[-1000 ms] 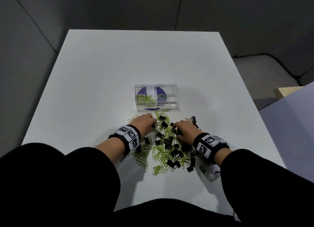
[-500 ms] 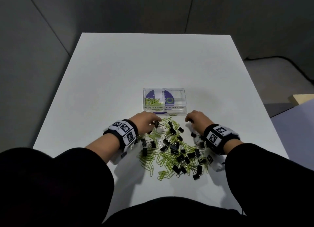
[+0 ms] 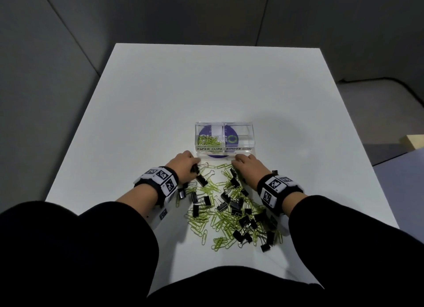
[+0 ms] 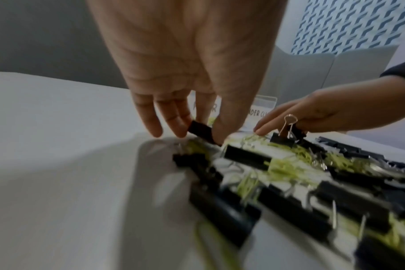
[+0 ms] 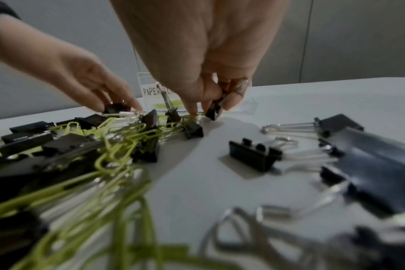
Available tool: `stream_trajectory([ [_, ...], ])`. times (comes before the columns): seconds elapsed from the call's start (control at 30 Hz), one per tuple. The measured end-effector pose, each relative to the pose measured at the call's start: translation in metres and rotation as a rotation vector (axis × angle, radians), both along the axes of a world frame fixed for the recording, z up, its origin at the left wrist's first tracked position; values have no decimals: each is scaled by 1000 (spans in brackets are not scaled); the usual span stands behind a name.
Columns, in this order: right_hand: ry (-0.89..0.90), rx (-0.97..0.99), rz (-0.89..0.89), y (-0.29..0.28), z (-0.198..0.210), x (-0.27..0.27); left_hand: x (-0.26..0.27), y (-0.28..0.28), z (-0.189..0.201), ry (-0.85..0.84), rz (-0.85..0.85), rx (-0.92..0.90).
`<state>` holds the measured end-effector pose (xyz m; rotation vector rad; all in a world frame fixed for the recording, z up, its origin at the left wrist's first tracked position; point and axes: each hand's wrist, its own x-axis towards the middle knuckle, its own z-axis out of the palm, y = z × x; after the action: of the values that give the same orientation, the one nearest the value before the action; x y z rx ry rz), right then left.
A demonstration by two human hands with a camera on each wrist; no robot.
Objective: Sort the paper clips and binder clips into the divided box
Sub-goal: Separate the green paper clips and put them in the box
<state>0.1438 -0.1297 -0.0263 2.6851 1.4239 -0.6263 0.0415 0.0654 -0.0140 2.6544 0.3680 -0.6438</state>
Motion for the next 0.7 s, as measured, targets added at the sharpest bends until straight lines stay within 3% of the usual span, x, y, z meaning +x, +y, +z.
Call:
stream_trajectory([
  [0.23,53,23,87,-27,2,-16,-11,-13,-10,-51,-25,-56],
  [0.43,54,162,0,-20,13,-1,-5,-17,1,-113,-101,24],
  [0.57,41,55,44,4,21,-1,-1,-12,11,-163,-34,76],
  [0.7,-1,-11,119,16,11,-9,1,-19,10,-112,17,1],
])
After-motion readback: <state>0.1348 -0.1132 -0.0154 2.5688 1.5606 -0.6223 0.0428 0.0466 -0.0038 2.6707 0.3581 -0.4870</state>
